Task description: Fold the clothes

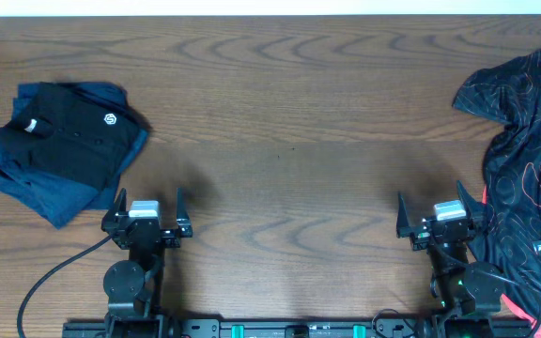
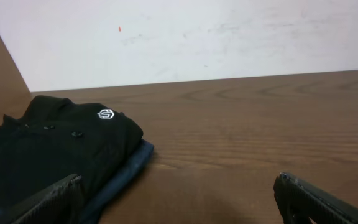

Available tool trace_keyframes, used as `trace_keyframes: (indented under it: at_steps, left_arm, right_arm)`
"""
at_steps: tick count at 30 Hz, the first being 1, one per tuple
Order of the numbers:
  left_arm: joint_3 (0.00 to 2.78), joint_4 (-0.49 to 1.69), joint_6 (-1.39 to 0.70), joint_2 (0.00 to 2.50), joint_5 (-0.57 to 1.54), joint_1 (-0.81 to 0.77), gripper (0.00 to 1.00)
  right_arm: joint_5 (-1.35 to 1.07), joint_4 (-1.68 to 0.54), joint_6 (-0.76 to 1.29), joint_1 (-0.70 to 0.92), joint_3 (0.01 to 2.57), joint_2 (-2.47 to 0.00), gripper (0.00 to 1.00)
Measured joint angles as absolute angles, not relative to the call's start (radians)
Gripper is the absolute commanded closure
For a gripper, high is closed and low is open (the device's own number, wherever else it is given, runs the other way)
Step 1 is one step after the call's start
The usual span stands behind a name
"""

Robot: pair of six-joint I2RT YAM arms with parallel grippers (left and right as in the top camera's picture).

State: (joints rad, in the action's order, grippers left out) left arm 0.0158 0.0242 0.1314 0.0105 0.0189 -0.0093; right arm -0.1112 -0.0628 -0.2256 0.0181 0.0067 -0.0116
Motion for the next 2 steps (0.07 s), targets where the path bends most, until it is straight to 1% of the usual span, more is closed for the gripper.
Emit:
trace_keyframes:
  at_steps: [2]
  left_arm:
    - [0.016,0.024,0.131,0.010,0.019,-0.009,0.02]
  right_arm:
    - [-0.111,-0.063,-0.226,0.018,0.007,-0.012,0.01]
